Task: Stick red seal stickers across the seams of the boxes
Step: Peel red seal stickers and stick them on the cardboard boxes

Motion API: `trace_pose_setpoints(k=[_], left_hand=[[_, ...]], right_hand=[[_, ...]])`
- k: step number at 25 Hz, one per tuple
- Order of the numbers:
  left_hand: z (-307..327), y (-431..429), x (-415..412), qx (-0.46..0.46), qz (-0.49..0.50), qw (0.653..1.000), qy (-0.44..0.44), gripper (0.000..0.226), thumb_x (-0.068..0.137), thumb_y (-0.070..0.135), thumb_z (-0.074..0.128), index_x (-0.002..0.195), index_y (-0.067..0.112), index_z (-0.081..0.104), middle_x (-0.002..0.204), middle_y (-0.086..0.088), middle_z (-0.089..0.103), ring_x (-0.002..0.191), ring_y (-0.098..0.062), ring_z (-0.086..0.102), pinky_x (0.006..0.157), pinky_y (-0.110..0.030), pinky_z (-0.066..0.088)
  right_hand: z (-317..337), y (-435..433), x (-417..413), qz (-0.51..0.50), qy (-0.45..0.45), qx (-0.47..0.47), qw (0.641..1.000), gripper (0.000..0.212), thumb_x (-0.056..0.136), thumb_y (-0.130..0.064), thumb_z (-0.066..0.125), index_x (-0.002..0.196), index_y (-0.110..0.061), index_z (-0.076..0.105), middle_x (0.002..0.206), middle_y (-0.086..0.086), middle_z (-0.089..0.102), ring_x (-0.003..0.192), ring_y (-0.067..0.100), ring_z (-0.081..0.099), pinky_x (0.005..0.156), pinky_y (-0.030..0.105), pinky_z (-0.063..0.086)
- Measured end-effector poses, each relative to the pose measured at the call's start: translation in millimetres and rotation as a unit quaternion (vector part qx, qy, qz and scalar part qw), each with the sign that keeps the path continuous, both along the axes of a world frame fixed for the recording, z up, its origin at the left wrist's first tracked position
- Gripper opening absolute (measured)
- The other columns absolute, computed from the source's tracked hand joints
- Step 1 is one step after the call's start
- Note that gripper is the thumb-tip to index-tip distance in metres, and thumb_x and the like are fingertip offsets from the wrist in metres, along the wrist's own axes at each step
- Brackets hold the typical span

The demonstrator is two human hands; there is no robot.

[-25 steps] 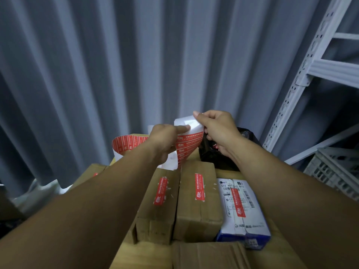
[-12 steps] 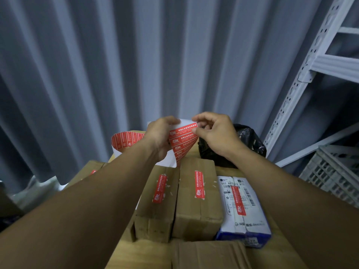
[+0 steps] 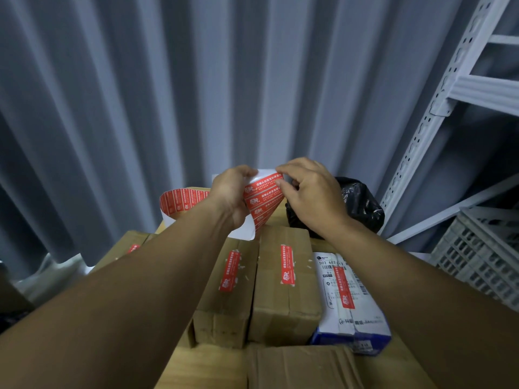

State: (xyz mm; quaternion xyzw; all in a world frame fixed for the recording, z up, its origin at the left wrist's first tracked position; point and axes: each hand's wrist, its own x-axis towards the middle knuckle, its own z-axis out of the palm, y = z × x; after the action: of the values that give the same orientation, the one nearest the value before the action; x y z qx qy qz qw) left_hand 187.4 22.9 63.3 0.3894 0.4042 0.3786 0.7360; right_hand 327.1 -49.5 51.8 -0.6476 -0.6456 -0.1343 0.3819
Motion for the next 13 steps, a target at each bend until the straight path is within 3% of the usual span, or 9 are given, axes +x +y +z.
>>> trace_pose_setpoints(k=[5,7,13], left_hand=[[1,-1,0,-0.005,0.024,1.0,0.006,0.014,0.095,0.017,0.062,0.1,0.006,0.056,0.093,-0.017,0.072,0.082,-0.03,0.073,0.079,-0.045,0.062],[1,2,0,-0.003,0.042,0.999,0.01,0.018,0.095,0.015,0.064,0.107,0.004,0.057,0.096,-0.018,0.071,0.083,-0.031,0.074,0.079,-0.046,0.062],[-2,4,3,-0.004,0.086,0.995,0.044,0.027,0.1,0.011,0.053,0.125,0.004,0.058,0.087,-0.012,0.065,0.073,-0.023,0.065,0.057,-0.033,0.052]], right_hand=[[-5,1,-3,-0.007,-0.017,0.043,0.999,0.019,0.089,-0.019,0.074,0.104,-0.008,0.076,0.107,0.006,0.064,0.102,0.023,0.057,0.082,0.03,0.044],[-7,1,-3,0.006,-0.002,0.037,0.999,0.014,0.089,-0.017,0.074,0.099,-0.008,0.077,0.104,0.004,0.062,0.101,0.021,0.054,0.081,0.03,0.046],[-14,-9,1,0.065,0.021,-0.004,0.998,0.007,0.089,-0.015,0.072,0.093,-0.014,0.078,0.092,-0.004,0.064,0.091,0.016,0.055,0.081,0.037,0.05]])
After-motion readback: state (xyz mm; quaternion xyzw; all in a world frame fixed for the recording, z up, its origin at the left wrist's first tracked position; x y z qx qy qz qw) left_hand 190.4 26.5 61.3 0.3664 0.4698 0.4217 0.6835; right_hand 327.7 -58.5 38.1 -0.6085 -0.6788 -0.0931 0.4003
